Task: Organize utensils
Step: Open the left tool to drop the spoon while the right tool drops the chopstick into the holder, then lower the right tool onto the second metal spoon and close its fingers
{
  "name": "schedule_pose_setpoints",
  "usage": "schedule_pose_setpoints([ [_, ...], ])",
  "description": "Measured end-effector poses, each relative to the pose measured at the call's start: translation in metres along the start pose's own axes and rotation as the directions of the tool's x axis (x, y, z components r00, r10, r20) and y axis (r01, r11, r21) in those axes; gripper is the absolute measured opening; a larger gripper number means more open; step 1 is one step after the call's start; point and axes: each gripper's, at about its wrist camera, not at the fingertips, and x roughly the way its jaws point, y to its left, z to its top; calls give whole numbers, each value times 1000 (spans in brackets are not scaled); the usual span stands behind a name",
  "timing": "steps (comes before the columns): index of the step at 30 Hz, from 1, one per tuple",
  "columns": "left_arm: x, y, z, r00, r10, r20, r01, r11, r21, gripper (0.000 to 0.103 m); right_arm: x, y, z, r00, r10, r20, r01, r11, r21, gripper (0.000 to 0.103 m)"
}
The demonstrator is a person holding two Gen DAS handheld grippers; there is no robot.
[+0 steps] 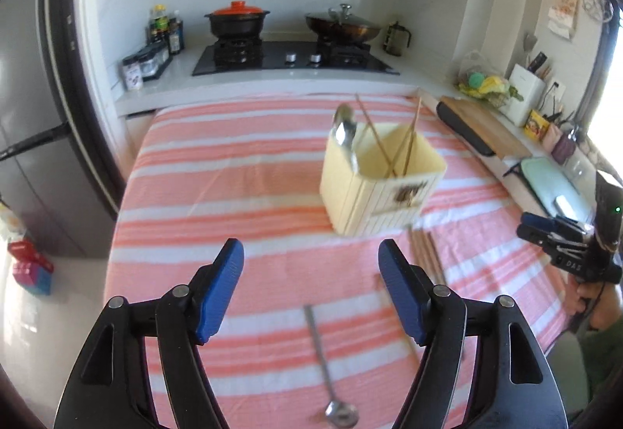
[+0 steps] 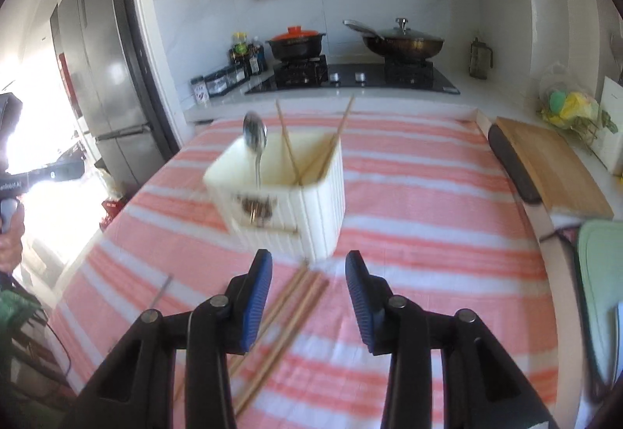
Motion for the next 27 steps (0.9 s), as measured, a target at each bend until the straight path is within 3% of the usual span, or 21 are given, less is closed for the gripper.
schedule_pose_setpoints([
  [3,9,15,-68,996,-2,-91,-5,998,-70,73,-8,16,-69,998,2,-64,-3,1000,-11,40],
  [7,32,26,-135,979,-119,-167,72,962,-265,72,-18,38,-132,996,-6,-90,7,1000,19,40],
  [12,39,30,-163,958,-264,-112,192,881,-433,71,-37,53,-154,998,24,-63,-17,994,111,40],
  [14,41,23,-160,953,-282,-115,208,878,-431,71,-41,62,-154,998,36,-57,-30,994,106,40],
  [17,32,13,-157,972,-208,-110,154,915,-372,71,-37,82,-153,995,74,-67,-70,995,66,40],
  [19,20,12,-157,989,-118,-85,83,938,-336,71,-24,104,-155,984,144,-108,-141,989,35,42],
  [21,12,14,-160,996,-56,-70,31,949,-314,73,-11,132,-157,968,206,-140,-212,977,-30,42],
  [23,9,16,-161,996,-41,-74,18,955,-296,73,3,158,-158,946,274,-176,-288,956,-63,42],
  [27,-1,24,-166,997,35,-71,-54,959,-279,73,37,180,-148,876,432,-216,-424,902,85,42],
])
